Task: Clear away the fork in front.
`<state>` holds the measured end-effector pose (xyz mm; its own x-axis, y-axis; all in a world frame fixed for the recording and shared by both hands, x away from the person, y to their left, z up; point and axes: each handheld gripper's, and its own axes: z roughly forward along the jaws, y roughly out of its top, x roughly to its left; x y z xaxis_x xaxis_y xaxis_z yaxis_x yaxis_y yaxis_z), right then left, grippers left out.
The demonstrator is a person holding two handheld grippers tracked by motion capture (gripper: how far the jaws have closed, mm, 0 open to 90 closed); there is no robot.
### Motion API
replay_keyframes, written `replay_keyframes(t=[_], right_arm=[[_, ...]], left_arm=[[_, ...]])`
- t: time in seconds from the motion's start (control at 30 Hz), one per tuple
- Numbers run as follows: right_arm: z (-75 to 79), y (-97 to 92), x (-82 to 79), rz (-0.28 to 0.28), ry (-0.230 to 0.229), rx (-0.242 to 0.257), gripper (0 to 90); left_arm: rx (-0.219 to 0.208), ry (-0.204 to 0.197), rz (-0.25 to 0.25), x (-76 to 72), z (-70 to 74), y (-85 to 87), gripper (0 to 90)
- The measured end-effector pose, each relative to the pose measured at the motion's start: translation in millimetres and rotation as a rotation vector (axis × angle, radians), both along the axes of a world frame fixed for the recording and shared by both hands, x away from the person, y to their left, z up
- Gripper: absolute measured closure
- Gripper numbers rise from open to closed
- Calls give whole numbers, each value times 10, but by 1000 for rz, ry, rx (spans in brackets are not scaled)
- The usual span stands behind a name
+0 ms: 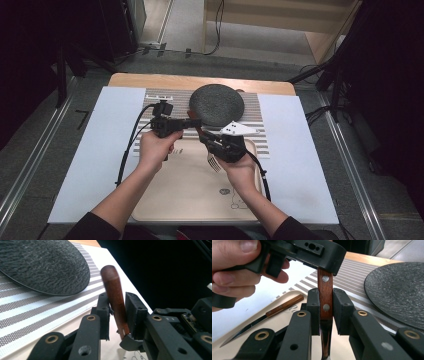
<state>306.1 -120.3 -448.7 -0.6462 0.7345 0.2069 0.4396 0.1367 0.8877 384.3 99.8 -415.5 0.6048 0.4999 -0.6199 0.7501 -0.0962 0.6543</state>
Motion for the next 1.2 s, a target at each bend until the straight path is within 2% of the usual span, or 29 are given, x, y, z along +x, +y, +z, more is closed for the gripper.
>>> replay_keyframes(t=[0.1,0.17,0.3,0.4,0.53,0.67,0.83,1.2], right_arm=[[1,5,-3,1,-5,-4,749],[6,6,-3,2,-10,-3,749],[16,6,-12,3,-23,-4,748],[23,13,-10,7,-30,-3,732],[24,2,19,36,-1,4,581],[36,-31,12,63,10,8,499],[52,-101,9,82,13,10,412],[49,-250,11,140,60,2,270]], left_arm=[[-34,24,-11,8,-1,10,788],[-33,19,-10,3,6,11,791],[-65,42,-8,7,8,31,800],[-66,44,-15,8,15,43,805],[-62,32,-10,5,42,65,805],[-35,18,5,11,79,119,806],[-25,17,7,24,108,200,805],[-7,37,-39,20,147,378,805]])
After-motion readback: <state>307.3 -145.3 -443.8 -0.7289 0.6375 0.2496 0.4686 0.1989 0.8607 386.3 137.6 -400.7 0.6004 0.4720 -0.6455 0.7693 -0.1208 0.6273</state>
